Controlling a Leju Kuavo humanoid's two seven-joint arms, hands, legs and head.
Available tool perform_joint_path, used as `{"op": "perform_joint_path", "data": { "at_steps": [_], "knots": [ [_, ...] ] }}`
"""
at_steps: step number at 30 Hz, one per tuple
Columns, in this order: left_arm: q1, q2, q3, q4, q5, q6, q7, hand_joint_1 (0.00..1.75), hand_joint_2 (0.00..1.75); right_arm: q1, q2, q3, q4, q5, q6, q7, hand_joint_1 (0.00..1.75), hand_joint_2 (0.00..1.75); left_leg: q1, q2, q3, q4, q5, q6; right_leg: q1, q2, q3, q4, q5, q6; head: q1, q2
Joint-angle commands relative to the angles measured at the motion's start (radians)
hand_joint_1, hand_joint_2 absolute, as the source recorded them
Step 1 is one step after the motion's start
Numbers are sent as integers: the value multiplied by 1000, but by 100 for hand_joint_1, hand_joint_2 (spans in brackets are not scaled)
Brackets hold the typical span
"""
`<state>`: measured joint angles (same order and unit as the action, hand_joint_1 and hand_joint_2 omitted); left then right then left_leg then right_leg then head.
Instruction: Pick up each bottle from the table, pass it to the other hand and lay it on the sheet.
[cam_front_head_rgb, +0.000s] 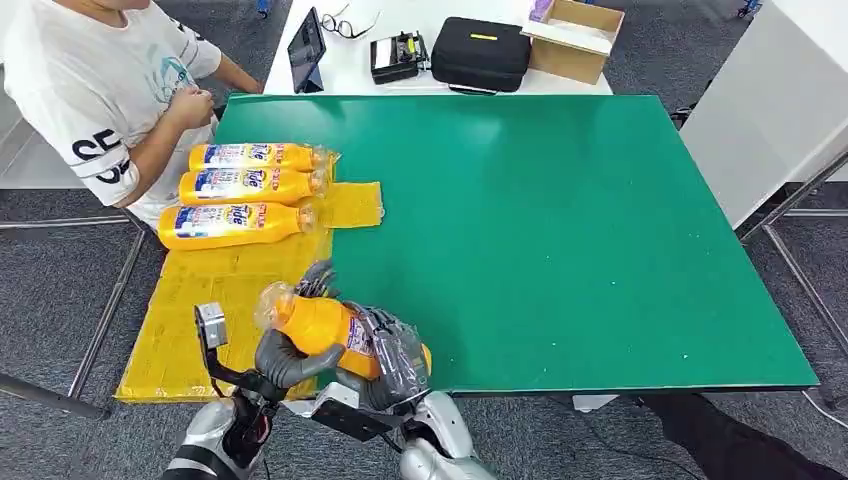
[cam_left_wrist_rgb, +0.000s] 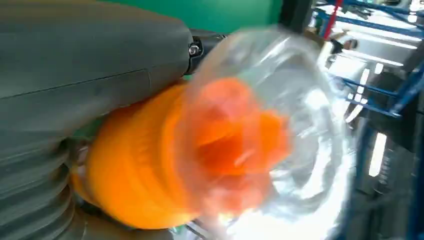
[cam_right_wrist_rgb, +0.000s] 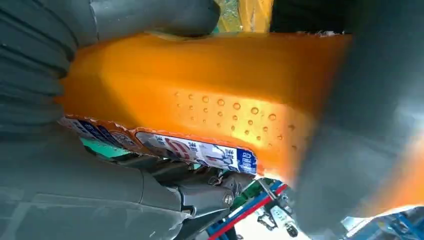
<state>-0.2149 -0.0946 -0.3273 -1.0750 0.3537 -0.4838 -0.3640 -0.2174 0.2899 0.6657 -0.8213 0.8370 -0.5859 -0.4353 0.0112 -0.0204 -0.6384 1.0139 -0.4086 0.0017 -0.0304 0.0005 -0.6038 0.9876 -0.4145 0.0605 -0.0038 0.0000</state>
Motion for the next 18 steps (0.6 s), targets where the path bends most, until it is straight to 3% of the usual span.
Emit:
{"op": "perform_joint_path", "data": {
  "at_steps": [1, 9, 10, 18],
  "knots": [
    [-42, 11, -49, 102, -11, 11, 7, 0, 175, -19, 20, 19, 65, -6, -12, 7, 175, 175, 0, 1, 2, 0, -1, 0, 1, 0, 2, -1, -1, -2, 0, 0],
    [-54, 3, -35, 140, -1, -2, 14, 0, 175, -29, 24, 39, 89, -16, 0, 5, 175, 175, 2, 3, 7, 0, -3, 0, 3, 0, 8, -2, -2, -5, 0, 0],
    [-55, 2, -34, 140, 10, -17, 11, 0, 175, -32, 27, 44, 100, -17, 5, 4, 175, 175, 0, 1, 3, -1, -1, 0, 1, 0, 3, -1, -1, -2, 0, 0],
    [-23, -6, -48, 15, 117, -109, 8, 0, 175, -43, 52, 104, 190, -8, 66, 1, 175, 175, 1, 2, 3, 0, -1, 0, 1, 0, 3, -1, -1, -3, 0, 0]
  ]
}}
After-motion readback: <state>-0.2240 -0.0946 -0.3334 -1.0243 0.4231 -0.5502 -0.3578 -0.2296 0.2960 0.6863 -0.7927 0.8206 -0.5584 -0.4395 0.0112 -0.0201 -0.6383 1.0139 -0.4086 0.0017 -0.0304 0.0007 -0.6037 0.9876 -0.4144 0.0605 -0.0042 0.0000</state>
